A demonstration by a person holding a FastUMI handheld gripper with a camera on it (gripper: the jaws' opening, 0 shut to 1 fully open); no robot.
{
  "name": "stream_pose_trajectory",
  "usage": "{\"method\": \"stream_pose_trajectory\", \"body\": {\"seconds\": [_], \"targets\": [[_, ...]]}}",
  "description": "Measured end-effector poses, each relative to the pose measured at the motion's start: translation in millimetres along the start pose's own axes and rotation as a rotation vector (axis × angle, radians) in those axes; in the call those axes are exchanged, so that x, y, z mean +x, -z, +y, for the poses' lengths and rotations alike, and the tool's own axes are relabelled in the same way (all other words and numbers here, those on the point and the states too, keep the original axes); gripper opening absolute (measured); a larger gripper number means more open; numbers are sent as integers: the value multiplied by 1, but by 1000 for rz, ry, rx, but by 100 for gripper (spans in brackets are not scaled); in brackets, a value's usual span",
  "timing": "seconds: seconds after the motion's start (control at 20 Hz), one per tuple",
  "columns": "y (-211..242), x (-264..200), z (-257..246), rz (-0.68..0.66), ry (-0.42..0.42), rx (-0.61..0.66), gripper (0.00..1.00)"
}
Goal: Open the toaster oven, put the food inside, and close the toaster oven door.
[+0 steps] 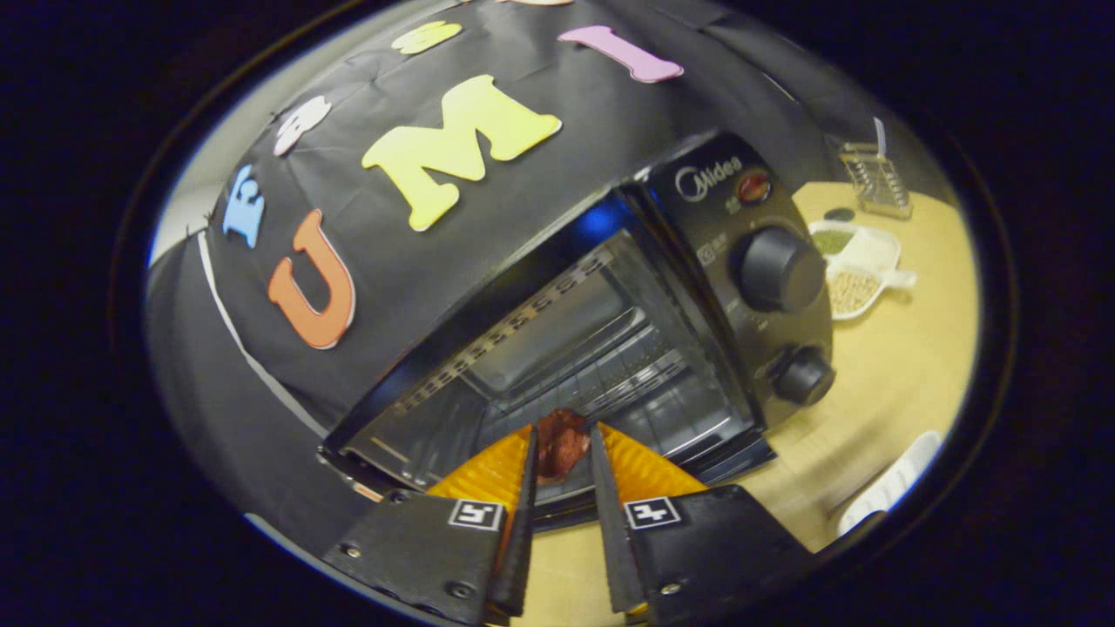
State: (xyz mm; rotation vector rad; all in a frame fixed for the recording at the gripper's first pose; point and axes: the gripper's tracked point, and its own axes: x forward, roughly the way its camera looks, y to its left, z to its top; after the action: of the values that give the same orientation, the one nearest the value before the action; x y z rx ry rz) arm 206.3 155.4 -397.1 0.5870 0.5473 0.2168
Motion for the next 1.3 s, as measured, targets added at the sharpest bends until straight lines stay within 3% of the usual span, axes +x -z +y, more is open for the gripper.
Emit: {"method": "stream_pose_trajectory", "body": {"seconds": [0.2, 0.3, 0.55, 0.8, 1.05, 1.3], "targets": [[-18, -38, -13, -71, 53, -197, 88], [-14, -65, -17, -74, 69, -278, 94], [17, -131, -10, -53, 57, -429, 96], [68, -160, -17, 4, 100, -548, 99], [126, -168, -21, 146, 112, -544, 99], [156, -166, -23, 262, 128, -512, 99]]}}
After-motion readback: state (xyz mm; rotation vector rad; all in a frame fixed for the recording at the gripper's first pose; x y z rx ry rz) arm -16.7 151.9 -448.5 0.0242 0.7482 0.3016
